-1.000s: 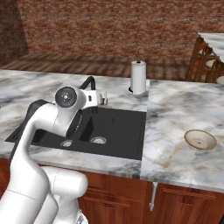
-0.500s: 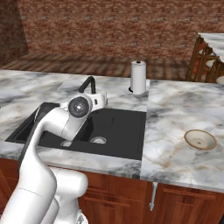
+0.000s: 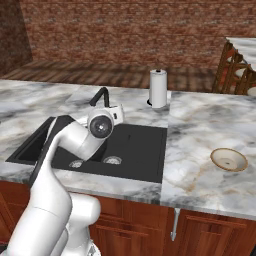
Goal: Rinse each bowl for a few seconds and place them down in the sink or on the counter.
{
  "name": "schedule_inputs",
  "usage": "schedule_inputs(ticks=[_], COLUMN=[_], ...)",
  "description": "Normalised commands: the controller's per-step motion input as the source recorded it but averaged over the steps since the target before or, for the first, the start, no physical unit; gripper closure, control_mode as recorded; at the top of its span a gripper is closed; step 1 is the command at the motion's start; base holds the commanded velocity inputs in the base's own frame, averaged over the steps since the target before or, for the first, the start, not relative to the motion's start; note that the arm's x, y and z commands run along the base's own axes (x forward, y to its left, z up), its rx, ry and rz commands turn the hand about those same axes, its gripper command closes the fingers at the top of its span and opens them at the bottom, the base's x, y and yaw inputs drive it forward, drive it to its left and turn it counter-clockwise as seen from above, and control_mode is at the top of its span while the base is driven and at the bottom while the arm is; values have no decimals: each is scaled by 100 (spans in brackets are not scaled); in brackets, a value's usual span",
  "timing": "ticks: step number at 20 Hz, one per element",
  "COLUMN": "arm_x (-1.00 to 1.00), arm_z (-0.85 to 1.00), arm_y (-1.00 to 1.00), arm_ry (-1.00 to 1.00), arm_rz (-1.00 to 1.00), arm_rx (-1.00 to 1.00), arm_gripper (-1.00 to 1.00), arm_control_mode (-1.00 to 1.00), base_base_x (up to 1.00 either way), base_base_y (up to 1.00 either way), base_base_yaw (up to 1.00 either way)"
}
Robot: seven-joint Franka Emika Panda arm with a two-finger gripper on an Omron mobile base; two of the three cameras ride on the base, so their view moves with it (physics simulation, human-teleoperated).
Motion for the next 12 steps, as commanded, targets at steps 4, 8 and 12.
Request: schedule_inputs(ticks=[4, 8, 12], arm_x=[18, 19, 19], arm_z=[-5, -9, -10], arm_y=[-1, 0, 0], arm_ry=[-12, -13, -13], arm_rz=[5, 4, 4], arm_rx=[0, 0, 0], arm_gripper=[-100, -100, -100], arm_control_mode=[-100, -100, -100], base_base_x=[0, 0, 0], base_base_y=[0, 0, 0], base_base_yaw=[0, 0, 0])
